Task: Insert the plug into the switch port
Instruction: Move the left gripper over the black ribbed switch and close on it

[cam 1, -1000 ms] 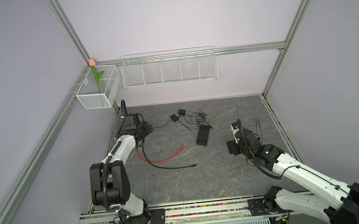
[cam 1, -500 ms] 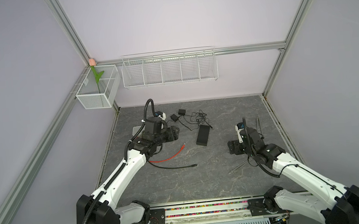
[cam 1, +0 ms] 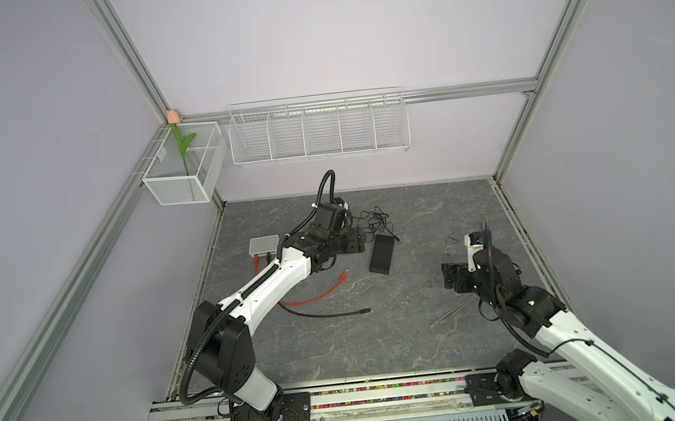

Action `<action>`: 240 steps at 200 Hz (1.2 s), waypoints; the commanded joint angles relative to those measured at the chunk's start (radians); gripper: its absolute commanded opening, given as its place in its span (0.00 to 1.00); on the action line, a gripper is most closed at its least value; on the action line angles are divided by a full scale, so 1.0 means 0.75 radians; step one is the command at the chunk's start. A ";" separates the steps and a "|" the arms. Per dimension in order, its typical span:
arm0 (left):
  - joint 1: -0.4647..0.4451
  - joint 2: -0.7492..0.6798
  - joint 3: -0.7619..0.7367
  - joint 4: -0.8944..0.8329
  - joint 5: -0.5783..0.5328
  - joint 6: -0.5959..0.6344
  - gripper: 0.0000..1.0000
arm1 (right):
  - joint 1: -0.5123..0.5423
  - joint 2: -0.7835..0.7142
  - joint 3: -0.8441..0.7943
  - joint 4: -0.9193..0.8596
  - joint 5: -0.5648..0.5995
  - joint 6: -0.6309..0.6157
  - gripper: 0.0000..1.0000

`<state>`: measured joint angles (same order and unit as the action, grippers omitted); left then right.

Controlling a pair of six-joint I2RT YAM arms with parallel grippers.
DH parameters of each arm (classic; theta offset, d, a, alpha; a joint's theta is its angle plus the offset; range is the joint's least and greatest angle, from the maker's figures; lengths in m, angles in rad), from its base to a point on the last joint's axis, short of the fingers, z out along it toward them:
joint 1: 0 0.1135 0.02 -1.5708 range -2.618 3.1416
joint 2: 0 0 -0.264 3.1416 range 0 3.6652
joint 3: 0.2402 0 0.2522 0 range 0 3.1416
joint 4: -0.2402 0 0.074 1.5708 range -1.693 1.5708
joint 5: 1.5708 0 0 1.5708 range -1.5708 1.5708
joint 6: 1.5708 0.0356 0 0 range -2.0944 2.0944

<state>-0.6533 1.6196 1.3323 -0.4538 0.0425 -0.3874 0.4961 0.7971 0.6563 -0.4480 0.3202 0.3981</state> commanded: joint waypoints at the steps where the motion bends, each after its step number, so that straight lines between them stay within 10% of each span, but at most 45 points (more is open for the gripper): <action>1: -0.027 0.084 0.070 -0.021 -0.020 0.014 0.73 | -0.015 0.018 -0.009 -0.050 -0.052 0.111 0.89; 240: -0.110 0.509 0.455 -0.169 -0.053 0.025 0.73 | -0.003 -0.265 -0.151 -0.134 0.252 -0.051 0.89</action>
<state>-0.7288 1.9633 1.6135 -0.5339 0.0254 -0.3866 0.4923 0.6014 0.5465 -0.5365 0.4835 0.3656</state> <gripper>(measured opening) 0.732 0.892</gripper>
